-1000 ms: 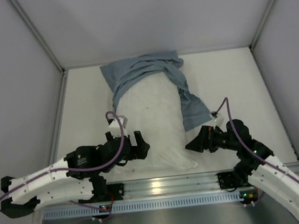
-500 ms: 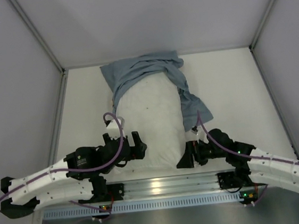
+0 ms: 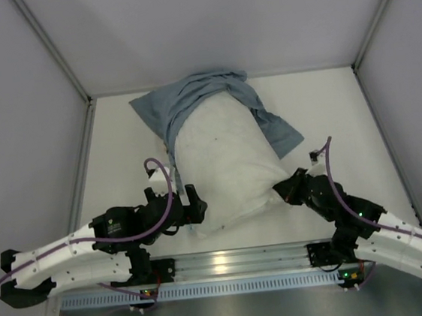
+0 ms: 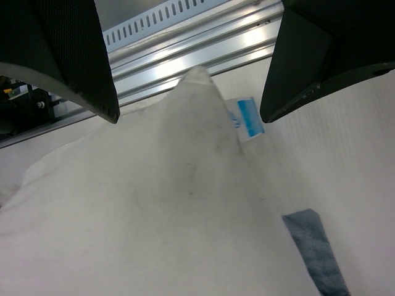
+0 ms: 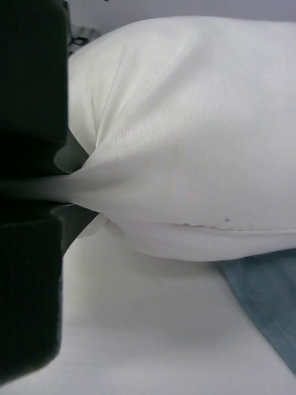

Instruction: Remove the pillowcase from the pillow

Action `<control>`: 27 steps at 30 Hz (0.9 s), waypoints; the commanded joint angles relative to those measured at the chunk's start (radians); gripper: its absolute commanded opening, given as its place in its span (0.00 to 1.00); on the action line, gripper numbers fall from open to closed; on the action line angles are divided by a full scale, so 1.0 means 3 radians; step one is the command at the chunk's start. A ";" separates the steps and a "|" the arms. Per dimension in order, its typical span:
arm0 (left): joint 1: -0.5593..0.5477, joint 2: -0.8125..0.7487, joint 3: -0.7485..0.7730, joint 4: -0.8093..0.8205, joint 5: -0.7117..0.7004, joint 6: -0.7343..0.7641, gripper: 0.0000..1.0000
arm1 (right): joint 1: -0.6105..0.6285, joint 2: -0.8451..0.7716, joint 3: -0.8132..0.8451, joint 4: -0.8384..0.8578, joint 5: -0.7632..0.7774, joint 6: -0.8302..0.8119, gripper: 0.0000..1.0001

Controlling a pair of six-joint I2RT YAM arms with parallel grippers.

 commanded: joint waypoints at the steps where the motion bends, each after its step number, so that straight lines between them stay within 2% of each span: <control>1: -0.0009 -0.0045 0.0094 0.0015 -0.0066 -0.0040 0.99 | -0.0187 0.0143 0.0931 -0.0587 0.1235 -0.0534 0.02; 2: -0.0004 -0.0030 0.0094 0.0010 -0.0056 -0.0040 0.99 | -0.0274 0.0387 0.1060 -0.0587 0.1226 -0.0699 0.06; 3: -0.0009 -0.0019 0.0094 0.0026 -0.0051 -0.0045 0.99 | -0.0523 0.0537 0.1329 -0.0607 0.1140 -0.0848 0.22; 4: -0.0004 -0.0004 0.0099 0.0031 -0.0041 -0.0050 0.99 | -0.0728 0.0715 0.1489 -0.0648 0.0982 -0.1102 0.33; 5: -0.0004 0.0021 0.0099 0.0036 -0.0021 -0.0050 0.99 | -0.0937 0.1041 0.1607 -0.0689 0.0494 -0.1216 0.47; 6: -0.0009 0.0032 0.0099 0.0041 -0.0005 -0.0045 0.99 | -0.1390 0.1191 0.1790 -0.0684 0.0170 -0.1308 0.53; 8: -0.0004 0.0052 0.0089 0.0067 0.0015 -0.0045 0.99 | -0.1786 0.1609 0.1935 -0.0669 -0.0737 -0.1518 0.67; 9: -0.0009 0.0067 0.0079 0.0082 0.0036 -0.0035 0.99 | -0.2041 0.1728 0.2057 -0.0669 -0.0935 -0.1570 0.77; 10: -0.0009 0.0083 0.0053 0.0112 0.0051 -0.0020 0.99 | -0.2110 0.1836 0.2124 -0.0684 -0.1028 -0.1666 0.80; 11: -0.0009 0.0098 0.0043 0.0148 0.0087 0.0006 0.99 | -0.2196 0.1974 0.2190 -0.0689 -0.1151 -0.1738 0.89; 14: -0.0004 0.0185 0.0038 0.0164 0.0113 0.0027 0.99 | -0.2243 0.1920 0.2155 -0.0684 -0.1152 -0.1754 0.99; 18: -0.0009 0.0292 0.0048 0.0174 0.0031 0.0083 0.99 | -0.2243 0.1521 0.1783 -0.0613 -0.1402 -0.1647 1.00; 22: -0.0009 0.0649 0.0114 0.0164 -0.0295 0.0154 0.99 | -0.2243 0.1081 0.1506 -0.0633 -0.1536 -0.1473 1.00; 24: -0.0004 0.0818 0.0196 0.0169 -0.0358 0.0190 0.99 | -0.2243 0.0754 0.1485 -0.0857 -0.1093 -0.1382 1.00; 25: -0.0009 0.0961 0.0222 0.0174 -0.0378 0.0195 0.99 | -0.2248 0.0505 0.1500 -0.0959 -0.0463 -0.1356 1.00; 27: -0.0004 0.1110 0.0283 0.0204 -0.0373 0.0205 0.99 | -0.2248 0.0299 0.1551 -0.1190 0.0068 -0.1355 1.00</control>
